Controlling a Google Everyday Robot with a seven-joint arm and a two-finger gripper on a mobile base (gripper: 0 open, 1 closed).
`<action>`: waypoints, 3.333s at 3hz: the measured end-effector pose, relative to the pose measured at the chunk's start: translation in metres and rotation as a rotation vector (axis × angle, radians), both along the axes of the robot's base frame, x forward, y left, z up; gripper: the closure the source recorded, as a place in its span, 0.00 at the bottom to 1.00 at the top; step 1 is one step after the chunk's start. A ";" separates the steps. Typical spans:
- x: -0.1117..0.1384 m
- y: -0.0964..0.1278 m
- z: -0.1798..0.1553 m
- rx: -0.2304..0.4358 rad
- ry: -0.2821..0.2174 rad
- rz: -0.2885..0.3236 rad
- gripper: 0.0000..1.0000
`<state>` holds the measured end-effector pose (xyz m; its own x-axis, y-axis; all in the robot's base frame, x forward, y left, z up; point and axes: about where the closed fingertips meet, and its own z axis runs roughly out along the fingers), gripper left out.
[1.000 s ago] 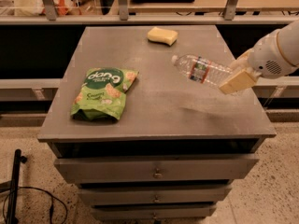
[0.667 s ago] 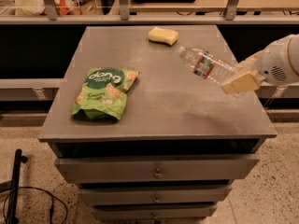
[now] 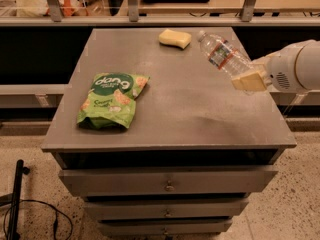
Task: Move water bottle near sponge
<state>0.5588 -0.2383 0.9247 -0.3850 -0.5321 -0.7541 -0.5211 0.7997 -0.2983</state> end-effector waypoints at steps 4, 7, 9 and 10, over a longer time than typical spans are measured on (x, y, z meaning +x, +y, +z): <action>0.047 -0.021 0.019 -0.008 -0.165 -0.165 1.00; 0.147 -0.099 0.022 -0.017 -0.256 -0.394 1.00; 0.189 -0.059 0.000 0.086 -0.209 -0.388 1.00; 0.213 -0.037 -0.011 0.103 -0.186 -0.354 1.00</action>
Offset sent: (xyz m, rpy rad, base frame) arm 0.0118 -0.0064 0.0151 0.0069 -0.0752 -0.0447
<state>0.7718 -0.2755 0.9135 -0.3829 -0.3090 -0.8705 -0.1532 0.9506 -0.2700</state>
